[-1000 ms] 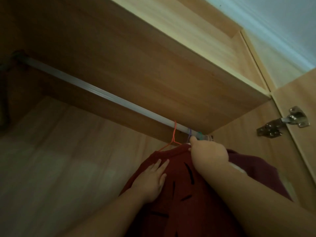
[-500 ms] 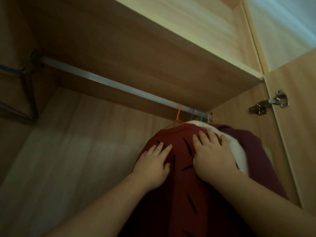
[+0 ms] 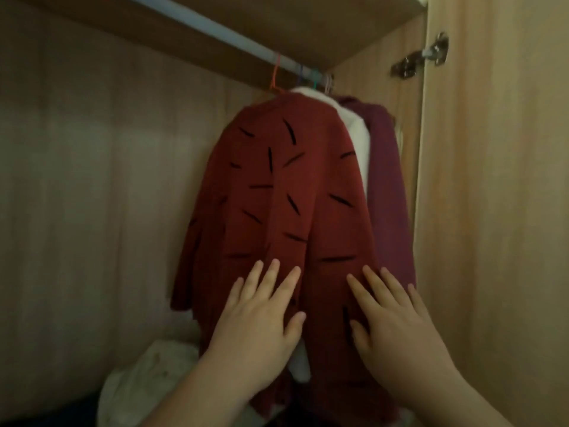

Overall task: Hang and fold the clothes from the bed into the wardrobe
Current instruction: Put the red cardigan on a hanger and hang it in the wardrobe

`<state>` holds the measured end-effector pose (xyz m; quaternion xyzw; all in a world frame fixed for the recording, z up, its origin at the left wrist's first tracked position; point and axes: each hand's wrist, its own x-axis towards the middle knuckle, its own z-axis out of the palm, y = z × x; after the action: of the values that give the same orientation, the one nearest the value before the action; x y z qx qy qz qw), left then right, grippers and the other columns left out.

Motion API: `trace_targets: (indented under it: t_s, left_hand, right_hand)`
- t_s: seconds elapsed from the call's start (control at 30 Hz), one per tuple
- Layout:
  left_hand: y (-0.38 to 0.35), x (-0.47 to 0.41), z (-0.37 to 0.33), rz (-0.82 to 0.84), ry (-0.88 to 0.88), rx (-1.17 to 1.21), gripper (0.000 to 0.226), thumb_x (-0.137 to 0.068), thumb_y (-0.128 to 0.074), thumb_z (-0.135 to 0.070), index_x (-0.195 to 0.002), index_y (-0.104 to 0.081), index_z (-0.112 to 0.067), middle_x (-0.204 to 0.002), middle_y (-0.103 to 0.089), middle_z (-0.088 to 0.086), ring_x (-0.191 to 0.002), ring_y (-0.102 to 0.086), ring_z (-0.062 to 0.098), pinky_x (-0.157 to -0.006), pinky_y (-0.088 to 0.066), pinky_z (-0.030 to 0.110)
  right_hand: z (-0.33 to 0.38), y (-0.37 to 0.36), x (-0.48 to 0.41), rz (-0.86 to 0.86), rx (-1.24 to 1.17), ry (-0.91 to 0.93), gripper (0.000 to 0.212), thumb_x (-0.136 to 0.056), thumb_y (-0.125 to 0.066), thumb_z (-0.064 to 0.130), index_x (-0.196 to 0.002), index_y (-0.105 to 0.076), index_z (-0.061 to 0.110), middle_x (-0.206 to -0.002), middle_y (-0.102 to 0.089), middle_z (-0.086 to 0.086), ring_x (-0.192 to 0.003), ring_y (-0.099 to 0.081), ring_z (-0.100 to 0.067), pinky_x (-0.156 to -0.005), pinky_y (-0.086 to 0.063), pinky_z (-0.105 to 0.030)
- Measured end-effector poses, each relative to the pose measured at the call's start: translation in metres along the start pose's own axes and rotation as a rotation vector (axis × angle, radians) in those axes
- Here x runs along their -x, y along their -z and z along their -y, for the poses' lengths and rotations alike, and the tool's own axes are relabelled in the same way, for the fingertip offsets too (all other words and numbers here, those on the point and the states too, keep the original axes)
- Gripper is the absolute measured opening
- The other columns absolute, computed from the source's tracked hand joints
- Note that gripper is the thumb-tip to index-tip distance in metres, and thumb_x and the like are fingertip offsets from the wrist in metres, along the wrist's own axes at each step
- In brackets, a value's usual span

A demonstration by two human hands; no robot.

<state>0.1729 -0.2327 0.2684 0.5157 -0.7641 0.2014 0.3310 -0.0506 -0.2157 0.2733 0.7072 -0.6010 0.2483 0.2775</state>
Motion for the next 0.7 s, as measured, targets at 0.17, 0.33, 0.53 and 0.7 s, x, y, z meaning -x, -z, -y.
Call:
trace_targets:
  t_s: [0.17, 0.33, 0.53, 0.7]
  left_hand:
    - [-0.061, 0.107, -0.048, 0.229, 0.074, 0.103, 0.072, -0.088, -0.014, -0.067, -0.150, 0.019, -0.049, -0.167, 0.004, -0.010, -0.152, 0.009, 0.017, -0.123, -0.003, 0.043]
    - [-0.097, 0.214, -0.131, 0.515, 0.111, 0.161, 0.072, -0.097, -0.029, -0.063, -0.155, 0.008, -0.042, -0.168, 0.001, -0.005, -0.154, 0.004, 0.021, -0.123, -0.009, 0.044]
    - [-0.105, 0.337, -0.296, 0.770, -0.007, 0.266, 0.070, -0.098, -0.035, -0.054, -0.157, 0.002, -0.041, -0.168, 0.000, 0.000, -0.154, 0.004, 0.022, -0.121, -0.009, 0.045]
    - [-0.098, 0.401, -0.439, 0.894, -0.211, 0.332, 0.070, -0.100, -0.035, -0.053, -0.159, -0.003, -0.032, -0.168, -0.003, 0.003, -0.154, 0.002, 0.024, -0.122, -0.011, 0.045]
  right_hand:
    - [-0.017, -0.024, 0.119, 0.173, -0.175, -0.122, 0.074, -0.090, -0.046, 0.049, -0.155, -0.013, 0.042, -0.164, -0.018, 0.007, -0.152, -0.008, -0.019, -0.122, -0.017, -0.041]
    - [-0.066, -0.026, 0.281, 0.328, -0.249, -0.320, 0.072, -0.091, -0.056, 0.038, -0.156, -0.024, 0.031, -0.162, -0.025, -0.003, -0.150, -0.017, -0.025, -0.122, -0.017, -0.035]
    - [-0.154, 0.044, 0.475, 0.490, -0.156, -0.474, 0.072, -0.085, -0.062, 0.028, -0.151, -0.038, 0.020, -0.156, -0.037, -0.013, -0.146, -0.029, -0.033, -0.118, -0.028, -0.044]
    - [-0.217, 0.123, 0.620, 0.541, -0.078, -0.685, 0.069, -0.093, -0.055, 0.036, -0.155, -0.028, 0.024, -0.161, -0.029, -0.008, -0.149, -0.022, -0.030, -0.121, -0.020, -0.040]
